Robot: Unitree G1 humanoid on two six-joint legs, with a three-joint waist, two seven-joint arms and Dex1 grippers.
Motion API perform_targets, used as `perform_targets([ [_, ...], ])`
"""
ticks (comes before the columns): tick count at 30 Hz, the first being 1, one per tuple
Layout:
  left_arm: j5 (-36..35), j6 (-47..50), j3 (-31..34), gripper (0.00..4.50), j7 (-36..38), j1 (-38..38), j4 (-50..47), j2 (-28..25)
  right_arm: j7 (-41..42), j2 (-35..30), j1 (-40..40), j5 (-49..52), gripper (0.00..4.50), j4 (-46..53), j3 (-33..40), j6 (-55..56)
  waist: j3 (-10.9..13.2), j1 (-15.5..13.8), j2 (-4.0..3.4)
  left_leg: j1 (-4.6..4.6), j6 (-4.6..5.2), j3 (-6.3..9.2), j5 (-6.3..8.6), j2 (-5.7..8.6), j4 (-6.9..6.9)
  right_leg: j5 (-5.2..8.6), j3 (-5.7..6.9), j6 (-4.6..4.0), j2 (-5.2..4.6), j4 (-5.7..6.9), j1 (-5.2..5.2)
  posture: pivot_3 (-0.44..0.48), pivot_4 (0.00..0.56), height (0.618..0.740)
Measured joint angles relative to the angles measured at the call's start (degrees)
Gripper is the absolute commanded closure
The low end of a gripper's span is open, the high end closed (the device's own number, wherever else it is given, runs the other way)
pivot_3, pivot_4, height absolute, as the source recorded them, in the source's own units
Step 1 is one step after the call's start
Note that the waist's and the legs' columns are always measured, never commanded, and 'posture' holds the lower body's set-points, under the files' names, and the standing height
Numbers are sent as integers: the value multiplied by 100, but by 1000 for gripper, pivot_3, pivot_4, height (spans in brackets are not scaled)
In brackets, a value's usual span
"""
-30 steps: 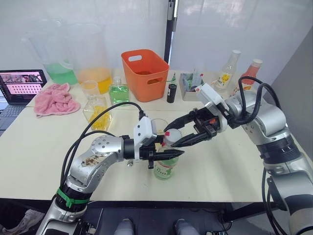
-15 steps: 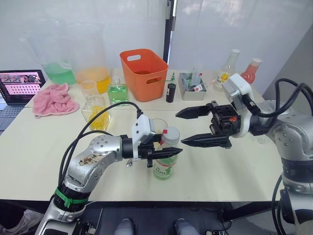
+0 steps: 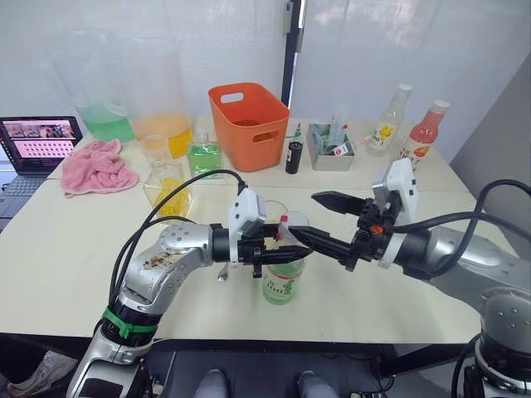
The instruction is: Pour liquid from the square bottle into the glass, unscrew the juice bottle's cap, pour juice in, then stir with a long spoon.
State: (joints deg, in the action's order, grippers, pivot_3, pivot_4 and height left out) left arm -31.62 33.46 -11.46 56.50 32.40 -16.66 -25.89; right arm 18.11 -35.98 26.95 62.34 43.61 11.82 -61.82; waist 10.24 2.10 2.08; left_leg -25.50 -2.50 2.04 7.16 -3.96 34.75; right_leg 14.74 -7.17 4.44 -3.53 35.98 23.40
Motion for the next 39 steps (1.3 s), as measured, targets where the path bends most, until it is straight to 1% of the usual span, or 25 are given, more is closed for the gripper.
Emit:
perform_targets([
  [11, 11, -3, 7, 2985, 16, 6, 14, 22, -373, -124, 32, 200, 52, 17, -309, 51, 0, -2, 0, -1, 0, 0, 0, 0, 0, 0, 0, 0, 0, -1, 0, 0, 150, 725],
  [14, 10, 16, 10, 2985, -18, -8, -13, 23, -454, -121, 69, 205, 813, 16, -384, 95, 0, -1, 0, -1, 0, 0, 0, 0, 0, 0, 0, 0, 0, -1, 0, 0, 150, 725],
  [20, 2, 34, 18, 2985, -95, -34, -38, 32, -483, -74, 122, 388, 2800, 9, -483, 197, 0, -1, 0, -2, 0, 0, 0, 0, 0, 0, 0, 0, 0, -2, 0, 0, 150, 725],
  [27, 0, 34, 22, 2985, -138, -64, -67, 38, -423, -161, 145, 426, 2821, -32, -539, 254, 0, -1, 0, -1, 0, 0, 0, 0, 0, 0, 0, -1, -1, -3, 0, 0, 150, 725],
  [31, 7, 34, 27, 2985, -195, -111, -135, 31, 13, -383, 287, 336, 2821, -236, -654, 354, 0, 1, 0, -1, 0, 0, 0, 0, 0, 0, 0, -1, 0, -3, -1, 0, 150, 725],
  [35, 18, 32, 32, 2985, -215, -117, -152, 27, 1167, -666, 491, -159, 2821, -736, -929, 766, 0, 1, 0, 0, 0, 0, 0, 0, 1, 0, 0, -1, 0, -6, -1, 0, 150, 725],
  [36, 19, 32, 33, 2985, -209, -118, -163, 13, 1684, -778, 624, -388, 2821, -999, -1084, 965, 0, 7, 0, 0, 0, -1, 0, 0, 2, 0, -1, -1, -1, -6, -1, 0, 150, 725],
  [39, 26, 32, 39, 2985, -199, -124, -217, -22, 2828, -918, 922, -876, 2821, -1576, -1396, 1432, 0, 7, 0, 1, 0, 0, 0, 0, 1, 0, 2, 0, 0, -7, -3, 0, 150, 725],
])
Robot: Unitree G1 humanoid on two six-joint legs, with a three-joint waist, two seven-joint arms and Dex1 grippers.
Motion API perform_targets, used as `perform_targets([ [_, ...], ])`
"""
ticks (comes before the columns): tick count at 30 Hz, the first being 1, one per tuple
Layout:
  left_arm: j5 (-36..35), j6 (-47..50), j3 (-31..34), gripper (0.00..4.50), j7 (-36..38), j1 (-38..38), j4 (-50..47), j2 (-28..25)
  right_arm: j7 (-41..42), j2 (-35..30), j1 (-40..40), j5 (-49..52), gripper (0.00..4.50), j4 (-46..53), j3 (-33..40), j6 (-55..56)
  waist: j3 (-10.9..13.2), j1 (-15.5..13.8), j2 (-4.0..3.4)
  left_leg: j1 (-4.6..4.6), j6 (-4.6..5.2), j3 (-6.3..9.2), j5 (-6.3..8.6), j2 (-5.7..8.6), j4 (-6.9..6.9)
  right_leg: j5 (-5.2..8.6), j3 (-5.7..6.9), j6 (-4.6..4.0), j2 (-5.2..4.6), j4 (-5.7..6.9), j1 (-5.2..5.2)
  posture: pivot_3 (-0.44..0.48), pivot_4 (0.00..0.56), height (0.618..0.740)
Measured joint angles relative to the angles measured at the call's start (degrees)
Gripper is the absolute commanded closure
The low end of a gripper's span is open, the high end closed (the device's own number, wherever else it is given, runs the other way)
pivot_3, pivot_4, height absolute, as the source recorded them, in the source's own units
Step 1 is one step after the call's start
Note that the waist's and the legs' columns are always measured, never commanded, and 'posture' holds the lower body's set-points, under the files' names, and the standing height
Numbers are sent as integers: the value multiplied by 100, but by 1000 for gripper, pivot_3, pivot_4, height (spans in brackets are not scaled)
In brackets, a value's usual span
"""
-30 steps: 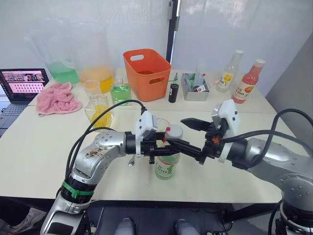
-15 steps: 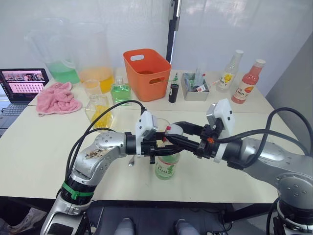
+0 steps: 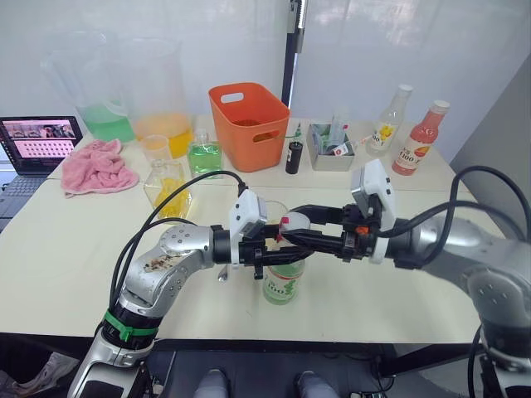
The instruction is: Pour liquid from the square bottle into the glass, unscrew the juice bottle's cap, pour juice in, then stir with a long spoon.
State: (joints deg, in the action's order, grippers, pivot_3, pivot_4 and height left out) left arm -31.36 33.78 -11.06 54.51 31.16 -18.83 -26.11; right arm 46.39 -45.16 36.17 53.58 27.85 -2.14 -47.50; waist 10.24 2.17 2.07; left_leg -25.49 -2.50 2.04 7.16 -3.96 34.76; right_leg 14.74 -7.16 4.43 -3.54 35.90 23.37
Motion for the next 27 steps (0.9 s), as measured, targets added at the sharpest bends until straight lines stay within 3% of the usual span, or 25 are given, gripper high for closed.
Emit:
perform_targets([
  [3, -2, -1, 11, 2985, 12, -2, -53, -69, 1301, 28, 441, -541, 2821, -811, -402, 594, 0, 22, 0, 0, 0, 0, 0, 0, -1, 0, 1, 0, 0, 1, 1, 0, 150, 725],
  [10, -12, 7, 39, 2985, 2, -60, -167, -139, 2864, 317, 1140, -1321, 2821, -1858, -836, 1353, 1, 25, 0, -1, 0, 0, 0, 0, -5, 0, 3, 3, 2, 10, 6, 0, 150, 725],
  [27, -108, 278, 189, 2985, -185, -108, -383, -187, 3349, 643, 1533, -1707, 2822, -2233, -797, 1202, 6, 37, -3, -10, 0, -1, -1, 0, -5, -1, 1, 4, 3, 26, 27, 0, 150, 725],
])
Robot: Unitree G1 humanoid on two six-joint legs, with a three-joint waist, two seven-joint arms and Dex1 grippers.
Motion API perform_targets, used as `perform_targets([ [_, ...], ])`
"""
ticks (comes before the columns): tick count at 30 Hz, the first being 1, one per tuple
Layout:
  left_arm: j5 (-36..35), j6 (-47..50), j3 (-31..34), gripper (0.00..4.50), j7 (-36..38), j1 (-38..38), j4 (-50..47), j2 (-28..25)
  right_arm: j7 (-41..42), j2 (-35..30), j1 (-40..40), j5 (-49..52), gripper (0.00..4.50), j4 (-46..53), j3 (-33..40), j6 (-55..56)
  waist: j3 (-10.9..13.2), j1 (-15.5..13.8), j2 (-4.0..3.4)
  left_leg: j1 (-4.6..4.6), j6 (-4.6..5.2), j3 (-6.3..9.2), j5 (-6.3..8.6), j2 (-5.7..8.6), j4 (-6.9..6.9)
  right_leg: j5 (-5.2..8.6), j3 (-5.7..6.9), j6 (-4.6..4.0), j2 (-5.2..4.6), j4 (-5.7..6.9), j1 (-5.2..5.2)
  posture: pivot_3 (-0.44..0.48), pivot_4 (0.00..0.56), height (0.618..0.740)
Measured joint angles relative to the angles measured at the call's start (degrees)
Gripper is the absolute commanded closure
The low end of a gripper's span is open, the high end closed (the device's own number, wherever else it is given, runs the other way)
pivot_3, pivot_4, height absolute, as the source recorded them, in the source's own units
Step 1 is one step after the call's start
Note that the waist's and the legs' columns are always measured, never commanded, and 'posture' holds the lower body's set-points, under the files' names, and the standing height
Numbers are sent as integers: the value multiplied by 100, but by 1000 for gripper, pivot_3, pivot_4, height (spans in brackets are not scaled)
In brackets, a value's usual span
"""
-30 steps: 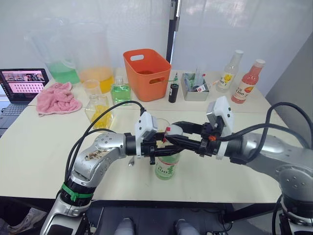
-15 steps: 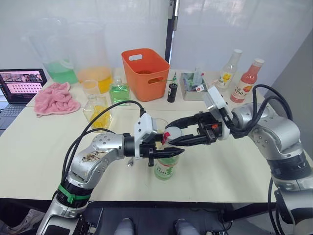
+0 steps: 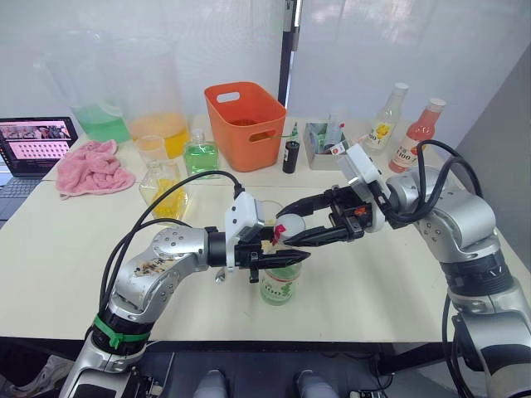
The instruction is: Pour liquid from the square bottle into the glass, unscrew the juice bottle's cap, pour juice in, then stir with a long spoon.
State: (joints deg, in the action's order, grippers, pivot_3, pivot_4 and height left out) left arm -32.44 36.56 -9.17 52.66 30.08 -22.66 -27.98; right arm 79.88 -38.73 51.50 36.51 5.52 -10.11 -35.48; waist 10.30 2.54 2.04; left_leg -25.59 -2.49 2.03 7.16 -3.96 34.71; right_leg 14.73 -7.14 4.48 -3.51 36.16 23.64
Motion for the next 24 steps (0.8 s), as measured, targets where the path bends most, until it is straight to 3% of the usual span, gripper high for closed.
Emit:
perform_targets([
  [9, -50, 71, -40, 2985, -87, 70, 13, 61, 39, -28, 575, 582, 2900, 94, 582, -567, 6, -21, -10, -49, -1, 6, -2, 1, 6, -25, 1, 43, 4, 17, 50, 0, 150, 725],
  [18, -43, 58, -60, 2985, -129, 69, 21, 77, -291, -55, 555, 782, 2900, 189, 849, -871, 6, -32, -10, -50, -1, 5, -3, 1, 11, -26, 0, 44, 4, 18, 49, 0, 150, 725],
  [24, -40, -43, -83, 2985, -87, 62, 93, 92, -668, -511, 359, 748, 2900, 59, 1380, -898, 6, -65, -10, -50, -1, 4, -3, 2, 12, -27, -1, 44, 4, 13, 47, 0, 150, 725],
])
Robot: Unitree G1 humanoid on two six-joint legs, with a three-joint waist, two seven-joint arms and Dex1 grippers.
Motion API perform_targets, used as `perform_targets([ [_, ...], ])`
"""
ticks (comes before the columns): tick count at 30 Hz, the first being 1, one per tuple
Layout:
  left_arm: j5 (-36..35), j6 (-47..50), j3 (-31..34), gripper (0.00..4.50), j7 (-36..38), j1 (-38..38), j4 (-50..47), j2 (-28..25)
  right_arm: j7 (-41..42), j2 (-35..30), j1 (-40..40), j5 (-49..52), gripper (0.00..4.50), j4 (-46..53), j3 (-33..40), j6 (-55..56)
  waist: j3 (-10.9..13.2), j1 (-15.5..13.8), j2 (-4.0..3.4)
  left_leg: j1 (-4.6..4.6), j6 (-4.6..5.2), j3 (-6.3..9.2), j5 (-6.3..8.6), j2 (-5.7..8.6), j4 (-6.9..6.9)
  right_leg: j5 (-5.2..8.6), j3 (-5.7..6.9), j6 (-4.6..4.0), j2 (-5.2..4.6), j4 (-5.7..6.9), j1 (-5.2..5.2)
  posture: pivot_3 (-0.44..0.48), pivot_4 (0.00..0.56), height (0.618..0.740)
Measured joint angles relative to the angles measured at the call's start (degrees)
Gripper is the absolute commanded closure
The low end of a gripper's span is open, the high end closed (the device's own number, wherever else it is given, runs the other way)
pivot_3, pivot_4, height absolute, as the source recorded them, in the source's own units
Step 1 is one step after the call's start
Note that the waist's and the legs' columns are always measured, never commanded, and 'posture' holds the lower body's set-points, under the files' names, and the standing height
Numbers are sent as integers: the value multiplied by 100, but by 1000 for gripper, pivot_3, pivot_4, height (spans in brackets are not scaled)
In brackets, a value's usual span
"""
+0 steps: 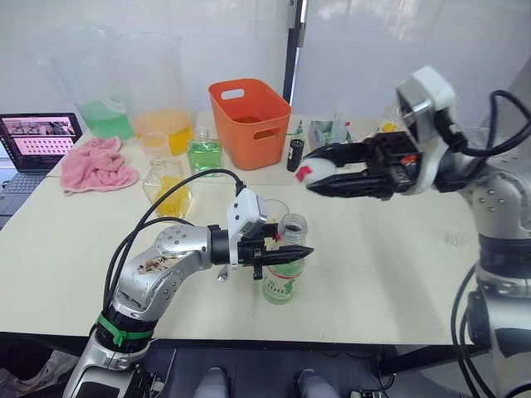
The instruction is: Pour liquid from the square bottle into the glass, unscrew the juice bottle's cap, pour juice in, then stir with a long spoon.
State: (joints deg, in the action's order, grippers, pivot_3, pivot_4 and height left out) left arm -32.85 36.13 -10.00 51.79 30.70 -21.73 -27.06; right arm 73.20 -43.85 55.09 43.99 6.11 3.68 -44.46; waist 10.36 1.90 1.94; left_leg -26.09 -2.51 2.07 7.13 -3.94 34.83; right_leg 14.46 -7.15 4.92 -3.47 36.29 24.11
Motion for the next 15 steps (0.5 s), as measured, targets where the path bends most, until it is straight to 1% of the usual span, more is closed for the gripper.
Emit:
perform_targets([
  [3, 21, -69, -26, 2985, 54, 0, 13, -12, -515, -232, -343, -228, 2900, -253, 399, 66, -1, -3, 1, 0, 0, 0, 0, 0, 0, -1, 0, 0, 0, -1, 0, 0, 150, 725],
  [5, 53, -125, -66, 2985, 99, -4, 19, -16, -1059, -383, -896, -511, 2900, -387, 825, 246, -2, -50, 4, 0, 0, 0, 0, 0, -1, 0, 1, 0, 0, -7, -4, 0, 150, 725],
  [7, 73, -152, -70, 2985, 127, -6, 18, -23, -1507, -397, -1382, -759, 2900, -558, 1112, 368, -4, -61, 1, 0, 0, -5, 0, 1, -2, -3, -5, 3, 0, -8, -2, 0, 150, 725],
  [12, 109, -193, -76, 2985, 124, -40, 16, -17, -2602, -299, -2249, -1181, 2900, -611, 1608, 530, -12, -58, -18, 6, 1, -5, -1, 1, 0, -4, -6, 3, 0, -1, -3, 0, 150, 725],
  [15, 111, -188, -70, 2985, 82, -85, 13, 1, -3165, 21, -2532, -1284, 2900, -654, 1743, 556, -14, -26, -21, 7, -2, -6, -3, 1, 5, -9, -10, 9, 0, -2, -8, 0, 150, 725],
])
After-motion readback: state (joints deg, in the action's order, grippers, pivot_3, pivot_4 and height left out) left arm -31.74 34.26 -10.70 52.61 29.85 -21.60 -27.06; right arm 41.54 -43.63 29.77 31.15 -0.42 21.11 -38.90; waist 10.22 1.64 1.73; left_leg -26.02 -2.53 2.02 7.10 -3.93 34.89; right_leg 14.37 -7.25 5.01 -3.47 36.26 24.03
